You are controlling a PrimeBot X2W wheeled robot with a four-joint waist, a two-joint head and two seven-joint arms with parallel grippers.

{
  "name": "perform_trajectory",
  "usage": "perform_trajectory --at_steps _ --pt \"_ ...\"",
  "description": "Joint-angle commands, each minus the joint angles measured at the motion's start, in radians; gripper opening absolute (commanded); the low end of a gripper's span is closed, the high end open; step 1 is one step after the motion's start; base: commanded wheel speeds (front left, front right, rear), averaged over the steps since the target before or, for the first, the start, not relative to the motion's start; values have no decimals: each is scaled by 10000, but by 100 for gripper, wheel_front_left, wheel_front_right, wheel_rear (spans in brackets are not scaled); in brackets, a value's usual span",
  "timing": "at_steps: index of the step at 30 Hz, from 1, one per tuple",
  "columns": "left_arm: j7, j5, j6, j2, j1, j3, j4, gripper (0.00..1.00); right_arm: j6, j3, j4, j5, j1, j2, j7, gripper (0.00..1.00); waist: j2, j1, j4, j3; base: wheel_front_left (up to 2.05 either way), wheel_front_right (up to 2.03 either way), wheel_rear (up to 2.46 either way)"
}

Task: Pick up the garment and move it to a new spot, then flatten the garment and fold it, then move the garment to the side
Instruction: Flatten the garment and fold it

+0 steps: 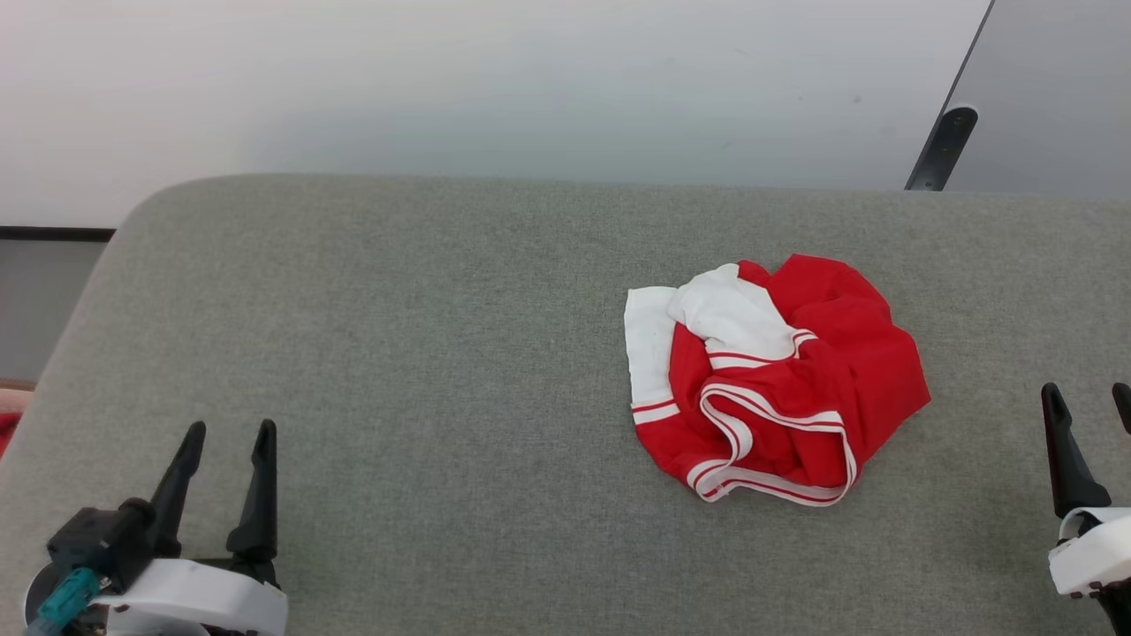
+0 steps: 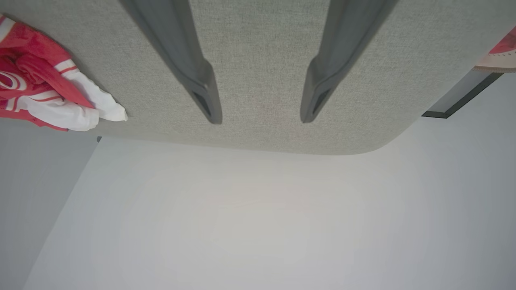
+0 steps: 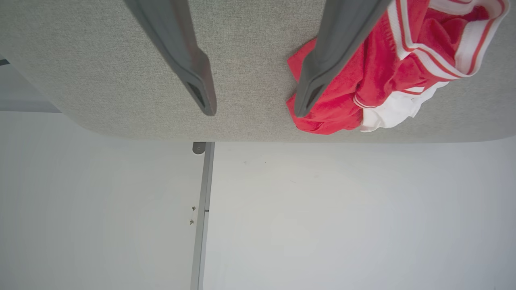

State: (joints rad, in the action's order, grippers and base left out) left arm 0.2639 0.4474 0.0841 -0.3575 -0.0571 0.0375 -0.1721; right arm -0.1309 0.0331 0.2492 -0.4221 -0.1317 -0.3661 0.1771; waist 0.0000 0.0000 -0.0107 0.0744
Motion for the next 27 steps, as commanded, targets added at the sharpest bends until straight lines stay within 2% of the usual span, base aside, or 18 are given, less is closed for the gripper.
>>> perform_trajectory --at_steps 1,7,11,14,19,22,27 --pt "2 -69 63 30 78 -77 -4 100 3 10 6 30 -32 26 16 100 0 0 4 -24 0 0 0" --pt "0 -319 188 266 136 -153 -14 100 3 -260 29 97 -165 -68 -201 100 0 0 78 -64 0 0 0" --pt "1 -478 234 526 105 -51 131 100 3 -1010 -101 212 -693 -539 -905 100 0 0 287 134 0 0 0" --pt "1 -586 263 738 -66 68 203 100 3 -2026 -304 120 -1512 -1120 -1925 100 0 0 578 441 0 0 0" --pt "1 -666 316 1154 -420 345 191 100 3 -4470 -579 -657 -3442 -2307 -4317 100 0 0 1202 1139 0 0 0" --pt "2 -712 384 1367 -678 470 93 100 3 -5826 -555 -1604 -4714 -2869 -5577 100 0 0 1633 1546 0 0 0" --pt "1 -776 426 1699 -1010 537 59 100 3 -7504 -239 -2921 -6460 -3586 -7147 100 0 0 2212 2135 0 0 0"
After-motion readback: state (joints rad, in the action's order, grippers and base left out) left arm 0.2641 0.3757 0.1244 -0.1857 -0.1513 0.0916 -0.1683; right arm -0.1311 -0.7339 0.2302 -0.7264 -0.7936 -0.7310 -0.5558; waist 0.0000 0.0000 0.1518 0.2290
